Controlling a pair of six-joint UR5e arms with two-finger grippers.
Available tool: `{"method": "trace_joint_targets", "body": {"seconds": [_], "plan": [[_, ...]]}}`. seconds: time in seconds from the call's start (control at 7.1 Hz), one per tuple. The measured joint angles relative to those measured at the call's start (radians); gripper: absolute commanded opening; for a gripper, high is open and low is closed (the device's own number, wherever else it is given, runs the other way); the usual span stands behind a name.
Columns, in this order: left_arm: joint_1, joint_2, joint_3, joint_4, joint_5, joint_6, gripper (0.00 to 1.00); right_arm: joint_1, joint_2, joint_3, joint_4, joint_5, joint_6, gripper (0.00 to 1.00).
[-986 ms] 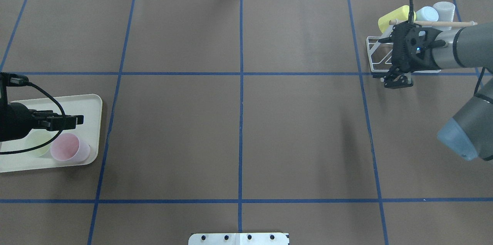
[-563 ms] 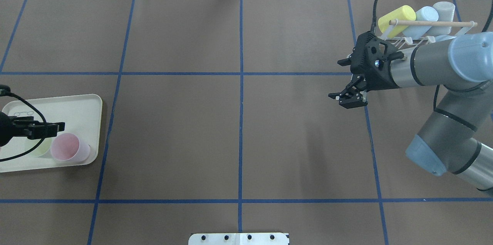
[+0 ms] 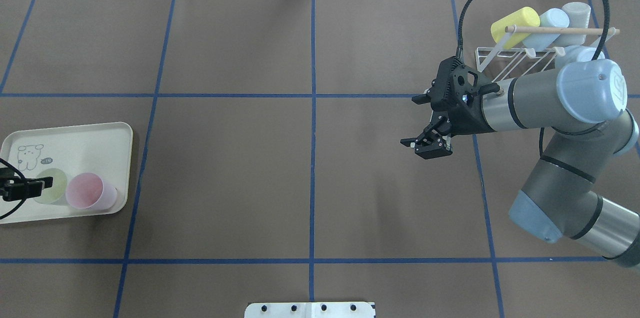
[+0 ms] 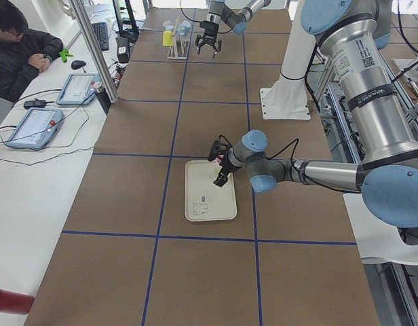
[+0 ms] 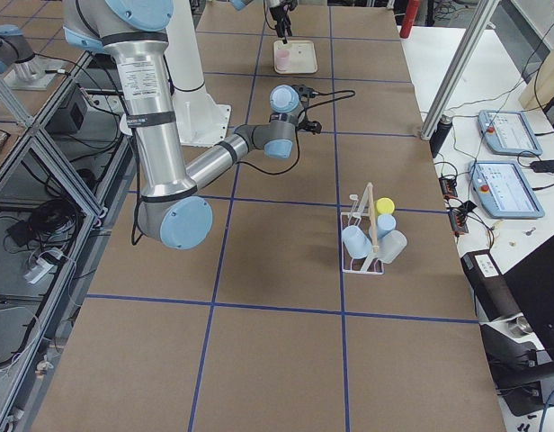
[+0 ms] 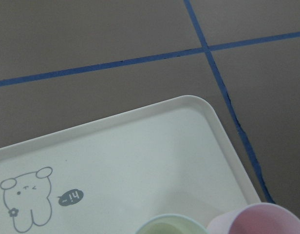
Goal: Transfer IKEA cup to right arm and place on rack
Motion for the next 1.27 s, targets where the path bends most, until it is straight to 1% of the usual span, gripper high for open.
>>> {"method": "trace_joint_targets", "body": {"seconds": [0.14,0.28,0.42,0.56,0.99,1.13,1.27], "plan": [[0.002,-0.003,0.018,-0.017,-0.001,-0.003,0.3,-0.003,0.0,0.0,0.002,0.0,0.002,0.99],[0.003,-0.007,0.03,-0.023,-0.003,-0.004,0.21,-0.005,0.0,0.0,0.002,-0.001,0.002,0.99],[0.004,-0.01,0.037,-0.025,-0.004,-0.004,0.08,-0.006,-0.001,0.0,0.002,-0.001,0.002,0.99],[0.004,-0.011,0.039,-0.026,-0.006,-0.004,0.0,-0.006,-0.001,0.0,0.002,-0.001,0.002,0.99],[-0.005,-0.007,0.02,-0.027,-0.019,0.006,0.0,-0.009,0.0,0.0,0.002,-0.003,0.001,0.99],[-0.026,-0.001,0.003,-0.026,-0.041,0.025,0.0,-0.01,0.002,-0.001,0.003,-0.004,0.001,0.99],[-0.092,-0.001,-0.011,-0.024,-0.086,0.075,0.0,-0.015,0.009,-0.004,0.004,-0.004,0.0,0.99]]}}
